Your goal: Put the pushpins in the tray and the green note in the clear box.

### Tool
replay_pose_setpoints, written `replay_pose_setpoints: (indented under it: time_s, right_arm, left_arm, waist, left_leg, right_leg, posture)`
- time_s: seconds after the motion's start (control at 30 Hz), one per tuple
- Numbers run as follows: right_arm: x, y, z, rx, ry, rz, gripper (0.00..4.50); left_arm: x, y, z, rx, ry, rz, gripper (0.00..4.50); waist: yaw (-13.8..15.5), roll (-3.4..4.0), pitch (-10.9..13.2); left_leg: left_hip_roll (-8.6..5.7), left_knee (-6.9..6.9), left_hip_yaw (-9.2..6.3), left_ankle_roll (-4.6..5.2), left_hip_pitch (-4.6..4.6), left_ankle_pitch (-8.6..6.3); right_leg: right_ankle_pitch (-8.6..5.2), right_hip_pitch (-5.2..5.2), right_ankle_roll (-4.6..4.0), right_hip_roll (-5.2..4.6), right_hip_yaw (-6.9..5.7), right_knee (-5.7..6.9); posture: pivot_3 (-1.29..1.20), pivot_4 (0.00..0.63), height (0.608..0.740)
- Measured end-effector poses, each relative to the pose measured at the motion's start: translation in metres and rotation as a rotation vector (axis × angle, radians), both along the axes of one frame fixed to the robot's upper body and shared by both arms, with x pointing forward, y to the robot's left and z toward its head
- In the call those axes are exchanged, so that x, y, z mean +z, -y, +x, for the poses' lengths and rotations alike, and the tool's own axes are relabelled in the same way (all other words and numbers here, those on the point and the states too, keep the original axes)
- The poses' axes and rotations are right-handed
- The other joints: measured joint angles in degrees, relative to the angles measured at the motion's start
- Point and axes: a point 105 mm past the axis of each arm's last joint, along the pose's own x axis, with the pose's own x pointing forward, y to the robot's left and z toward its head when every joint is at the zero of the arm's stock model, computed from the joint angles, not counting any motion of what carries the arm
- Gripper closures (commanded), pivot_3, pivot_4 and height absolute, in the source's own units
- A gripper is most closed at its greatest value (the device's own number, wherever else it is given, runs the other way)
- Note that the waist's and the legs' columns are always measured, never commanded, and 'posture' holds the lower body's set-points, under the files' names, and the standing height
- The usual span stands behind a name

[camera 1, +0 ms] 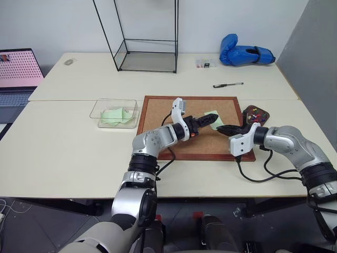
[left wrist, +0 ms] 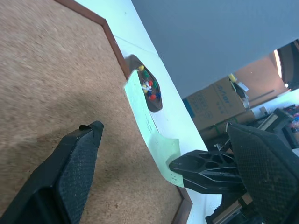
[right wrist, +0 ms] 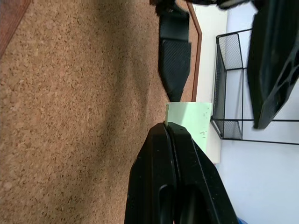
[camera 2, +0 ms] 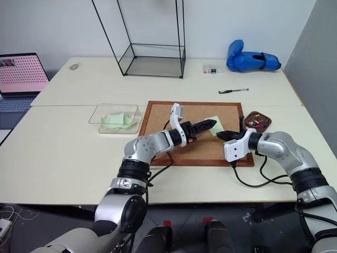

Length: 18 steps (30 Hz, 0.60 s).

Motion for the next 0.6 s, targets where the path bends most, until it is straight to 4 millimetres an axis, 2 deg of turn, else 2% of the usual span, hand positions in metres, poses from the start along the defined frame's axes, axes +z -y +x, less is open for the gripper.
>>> replay_pose_setpoints:
  time_s: [0.27, 0.6]
  right_arm:
    - [0.0006, -0.0032, -0.0029, 0.006, -0.009, 0.018, 4.5]
    - [-0.0011, -0.0088, -0.0045, 0.012, -0.023, 0.034, 4.5]
  left_arm:
    - [-0.0004, 0.0034, -0.0002, -0.019, -0.008, -0.012, 1.98]
    - [0.0017, 0.0032, -0.0013, -0.039, 0.002, -0.025, 4.0]
  waist:
    - [0.04, 0.0, 0.0]
    - [0.03, 0.0, 0.0]
  left_leg:
    - [-0.01, 0.0, 0.0, 0.02, 0.0, -0.01]
    - [-0.01, 0.0, -0.01, 0.02, 0.0, -0.01]
  right_leg:
    - [0.0, 0.0, 0.0, 0.0, -0.01, 0.0]
    - [0.0, 0.0, 0.0, 0.0, 0.0, 0.0]
  posture:
    - [0.0, 0.15, 0.74]
    - [0.0, 0.15, 0.74]
